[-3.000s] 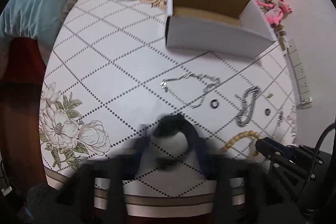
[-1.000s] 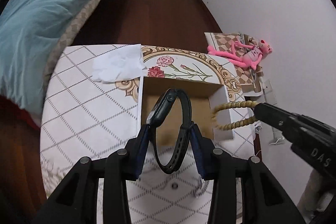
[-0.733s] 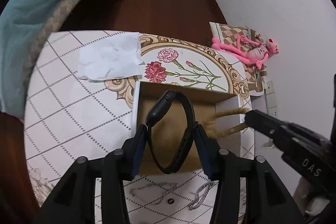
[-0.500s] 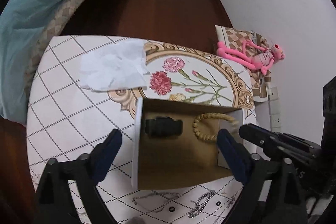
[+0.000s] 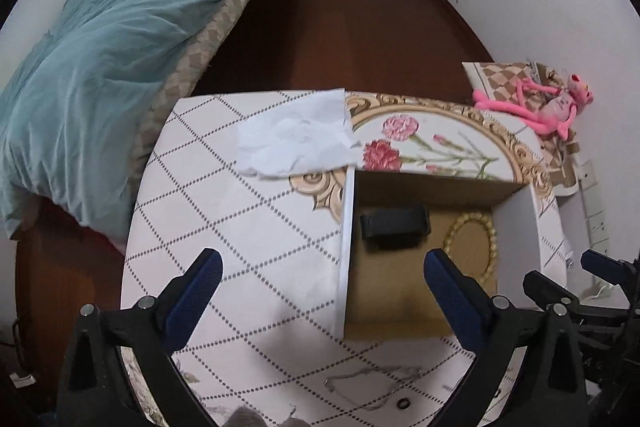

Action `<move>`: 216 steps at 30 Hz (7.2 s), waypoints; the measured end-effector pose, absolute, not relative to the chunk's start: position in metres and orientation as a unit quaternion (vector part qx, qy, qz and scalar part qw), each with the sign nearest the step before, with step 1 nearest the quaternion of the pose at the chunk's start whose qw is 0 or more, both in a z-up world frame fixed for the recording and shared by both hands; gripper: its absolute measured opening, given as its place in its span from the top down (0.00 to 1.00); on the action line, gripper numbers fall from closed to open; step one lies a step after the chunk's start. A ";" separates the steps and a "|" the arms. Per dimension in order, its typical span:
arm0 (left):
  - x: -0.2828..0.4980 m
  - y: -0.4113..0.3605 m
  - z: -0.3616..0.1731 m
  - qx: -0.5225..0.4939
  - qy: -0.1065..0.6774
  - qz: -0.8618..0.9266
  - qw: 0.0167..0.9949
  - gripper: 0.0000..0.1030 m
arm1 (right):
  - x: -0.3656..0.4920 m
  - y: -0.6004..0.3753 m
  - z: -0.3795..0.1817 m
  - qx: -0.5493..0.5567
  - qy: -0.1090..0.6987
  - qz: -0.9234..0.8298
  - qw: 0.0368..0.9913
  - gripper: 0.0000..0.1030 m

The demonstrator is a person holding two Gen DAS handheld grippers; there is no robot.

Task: Organize jewelry
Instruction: 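Open the left gripper over the box while the right gripper releases the bracelet, then withdraw both grippers from the box toward the silver chains, then grasp the thick silver chain with the left gripper while the right gripper grasps the pendant necklace, then lift and carry the chain with the left gripper while the right gripper carries the necklace to the box, then open the left gripper inside the box while the right gripper releases the necklace, then withdraw both grippers from the box toward the black rings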

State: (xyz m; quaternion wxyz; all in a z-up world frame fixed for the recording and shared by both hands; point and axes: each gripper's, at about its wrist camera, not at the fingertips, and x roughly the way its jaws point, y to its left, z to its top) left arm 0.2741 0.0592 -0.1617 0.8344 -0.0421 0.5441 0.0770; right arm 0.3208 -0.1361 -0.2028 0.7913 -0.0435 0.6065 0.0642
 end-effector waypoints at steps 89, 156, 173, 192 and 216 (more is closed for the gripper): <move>0.149 -0.080 -0.235 0.012 0.595 -0.076 0.800 0.91 | 0.131 -0.254 -0.266 0.117 0.609 -0.009 0.784 0.90; 0.148 0.004 -0.132 -0.110 0.520 -0.120 0.838 0.92 | 0.174 -0.218 -0.159 0.157 0.556 0.135 0.805 0.90; 0.269 0.045 -0.111 -0.140 0.522 -0.116 0.833 0.92 | 0.295 -0.156 -0.082 0.095 0.522 0.181 0.828 0.90; 0.297 0.068 -0.153 -0.122 0.568 -0.004 0.814 0.30 | 0.359 -0.123 -0.199 0.030 0.639 0.158 0.752 0.50; 0.231 0.049 -0.136 -0.037 0.520 0.078 0.849 0.00 | 0.279 -0.145 -0.190 -0.031 0.578 0.038 0.814 0.05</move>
